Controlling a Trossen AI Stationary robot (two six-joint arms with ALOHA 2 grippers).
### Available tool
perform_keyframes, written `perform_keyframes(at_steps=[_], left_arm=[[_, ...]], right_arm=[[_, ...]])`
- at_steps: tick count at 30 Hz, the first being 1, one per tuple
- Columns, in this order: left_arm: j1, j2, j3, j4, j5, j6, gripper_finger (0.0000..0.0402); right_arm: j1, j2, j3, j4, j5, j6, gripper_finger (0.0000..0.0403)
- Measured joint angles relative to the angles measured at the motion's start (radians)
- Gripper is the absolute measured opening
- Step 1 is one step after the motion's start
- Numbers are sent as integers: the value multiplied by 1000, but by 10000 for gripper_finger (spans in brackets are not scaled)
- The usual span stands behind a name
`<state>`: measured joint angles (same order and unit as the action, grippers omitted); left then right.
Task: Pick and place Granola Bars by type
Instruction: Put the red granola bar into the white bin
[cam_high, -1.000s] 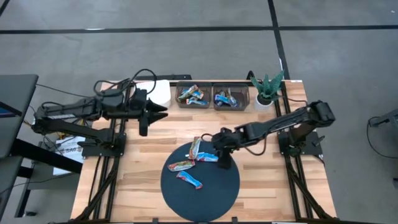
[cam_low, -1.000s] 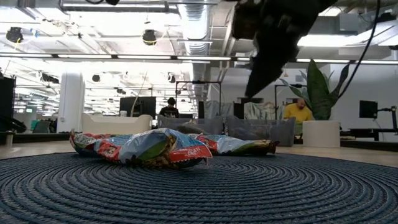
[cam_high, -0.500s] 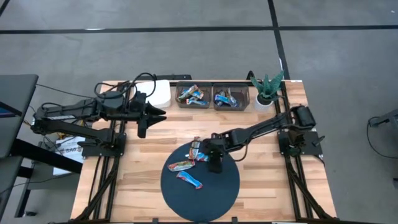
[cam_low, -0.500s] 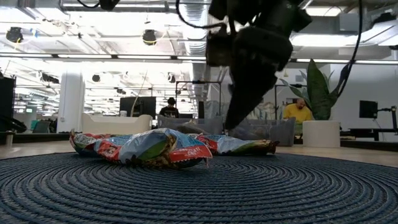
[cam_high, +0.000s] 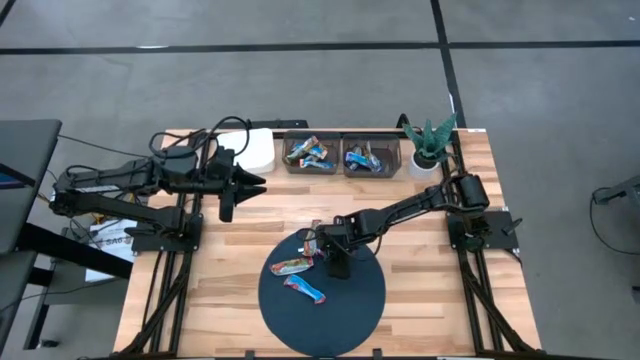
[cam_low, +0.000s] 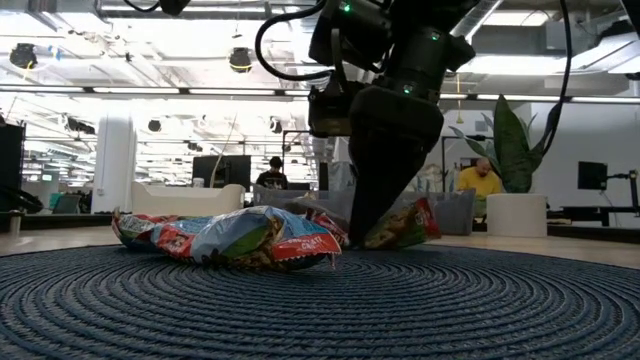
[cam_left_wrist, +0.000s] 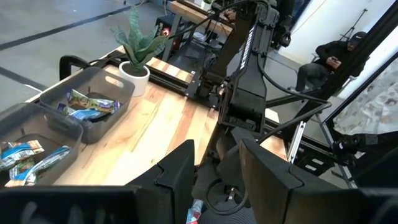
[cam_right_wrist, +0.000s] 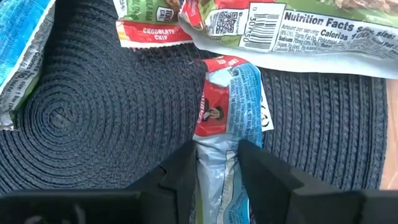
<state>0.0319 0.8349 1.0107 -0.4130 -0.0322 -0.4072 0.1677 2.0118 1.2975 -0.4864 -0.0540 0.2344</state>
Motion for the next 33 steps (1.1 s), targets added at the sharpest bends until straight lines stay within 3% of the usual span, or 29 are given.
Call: perform_keyframes(at_steps=[3, 10, 22, 28, 33], left_arm=[[0, 0, 0, 0, 0, 0, 121], [0, 0, 0, 0, 0, 0, 121], [0, 0, 0, -70, -1, 0, 121], [1, 0, 0, -101, -33, 0, 121], [3, 0, 0, -126, -123, -20, 121]], right_arm=[[-1, 1, 1, 1, 1, 0, 103], [-12, -5, 1, -5, -3, 0, 9], [-57, -29, 149, -117, 0, 1, 2], [-114, -148, 221, -170, 1, 55, 1], [-184, -264, 249, -65, 50, 131, 0]])
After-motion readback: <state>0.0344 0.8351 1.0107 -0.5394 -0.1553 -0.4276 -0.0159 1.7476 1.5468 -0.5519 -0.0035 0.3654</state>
